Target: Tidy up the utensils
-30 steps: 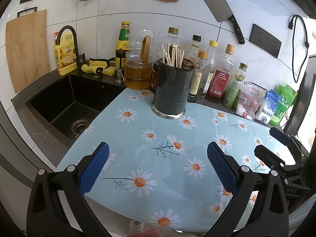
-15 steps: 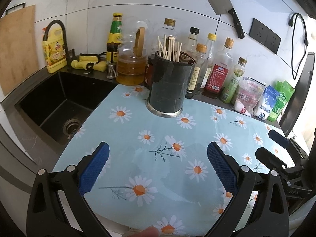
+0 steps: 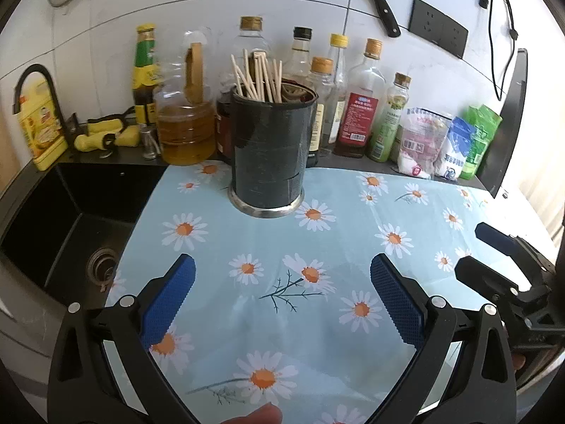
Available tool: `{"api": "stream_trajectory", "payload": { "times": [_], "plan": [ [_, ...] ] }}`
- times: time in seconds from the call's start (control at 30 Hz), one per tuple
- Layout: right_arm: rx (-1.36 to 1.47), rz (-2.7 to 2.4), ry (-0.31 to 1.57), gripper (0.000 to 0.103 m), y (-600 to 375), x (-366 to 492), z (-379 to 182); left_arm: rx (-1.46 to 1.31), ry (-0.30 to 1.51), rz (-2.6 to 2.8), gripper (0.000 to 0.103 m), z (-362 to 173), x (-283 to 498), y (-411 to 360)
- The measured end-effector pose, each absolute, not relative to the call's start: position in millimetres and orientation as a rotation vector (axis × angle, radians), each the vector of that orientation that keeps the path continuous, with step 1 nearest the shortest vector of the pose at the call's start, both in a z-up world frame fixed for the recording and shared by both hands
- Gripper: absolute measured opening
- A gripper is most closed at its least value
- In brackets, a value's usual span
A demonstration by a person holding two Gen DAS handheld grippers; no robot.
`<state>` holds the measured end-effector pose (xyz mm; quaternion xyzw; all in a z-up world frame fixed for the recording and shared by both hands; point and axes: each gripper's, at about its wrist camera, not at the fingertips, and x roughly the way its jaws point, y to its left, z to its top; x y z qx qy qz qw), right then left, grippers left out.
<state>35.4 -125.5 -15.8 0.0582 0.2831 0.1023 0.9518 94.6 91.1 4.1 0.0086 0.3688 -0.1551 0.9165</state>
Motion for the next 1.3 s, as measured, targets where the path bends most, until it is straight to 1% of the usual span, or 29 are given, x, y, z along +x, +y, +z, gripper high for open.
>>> {"api": "stream_trajectory", "payload": {
  "times": [0.2,0.57,0.83,1.3],
  "plan": [
    [0.113,0.138,0.576,0.095,-118,28,-20,0.075,0.770,-0.359,0.097,-5,105,85],
    [0.112,0.075,0.602,0.095,-116,33,-22,0.091,0.801,-0.373,0.097,-13,112,87],
    [-0.016,0.146,0.533,0.095,-95,17,-8,0.055,0.738,-0.261,0.097,0,88,99],
    [-0.019,0.253,0.495,0.095,-107,8,6,-0.006,0.716,-0.153,0.097,11,54,98]
  ]
}}
